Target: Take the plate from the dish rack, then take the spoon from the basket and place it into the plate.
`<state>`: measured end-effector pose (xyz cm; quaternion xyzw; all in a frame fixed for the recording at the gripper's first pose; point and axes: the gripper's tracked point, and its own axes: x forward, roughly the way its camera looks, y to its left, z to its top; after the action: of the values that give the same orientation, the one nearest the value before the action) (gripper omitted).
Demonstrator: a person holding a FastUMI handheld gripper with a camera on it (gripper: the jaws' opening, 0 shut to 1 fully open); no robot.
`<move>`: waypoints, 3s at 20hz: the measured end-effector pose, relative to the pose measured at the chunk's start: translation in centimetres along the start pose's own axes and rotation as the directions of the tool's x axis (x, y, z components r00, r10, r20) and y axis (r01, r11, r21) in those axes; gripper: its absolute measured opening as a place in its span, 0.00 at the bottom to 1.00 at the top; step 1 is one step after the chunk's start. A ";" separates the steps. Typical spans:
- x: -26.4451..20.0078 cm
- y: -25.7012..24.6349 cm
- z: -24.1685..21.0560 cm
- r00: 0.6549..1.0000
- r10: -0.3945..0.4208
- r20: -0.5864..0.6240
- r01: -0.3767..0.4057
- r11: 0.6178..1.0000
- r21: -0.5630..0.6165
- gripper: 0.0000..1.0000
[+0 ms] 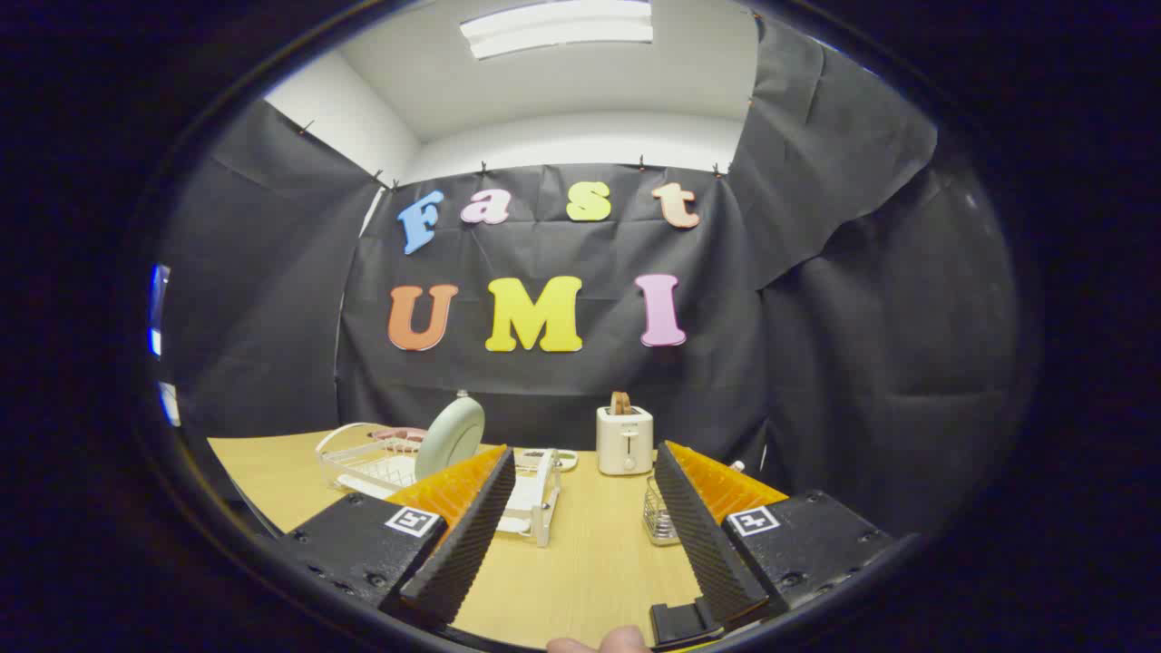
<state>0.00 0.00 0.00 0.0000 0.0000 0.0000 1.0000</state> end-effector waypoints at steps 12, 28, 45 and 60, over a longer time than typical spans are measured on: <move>-4.2 -2.4 0.1 0.999 -0.053 0.003 0.053 0.999 0.008 1.00; 0.6 0.4 2.0 0.998 0.027 -0.048 -0.028 0.999 -0.019 1.00; 20.7 9.4 9.4 0.937 0.201 -0.287 -0.228 0.972 -0.063 1.00; 29.3 21.1 1.7 0.612 0.324 -0.721 -0.224 0.946 0.235 0.99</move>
<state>29.32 21.08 1.67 0.0608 0.4129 0.1530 0.8958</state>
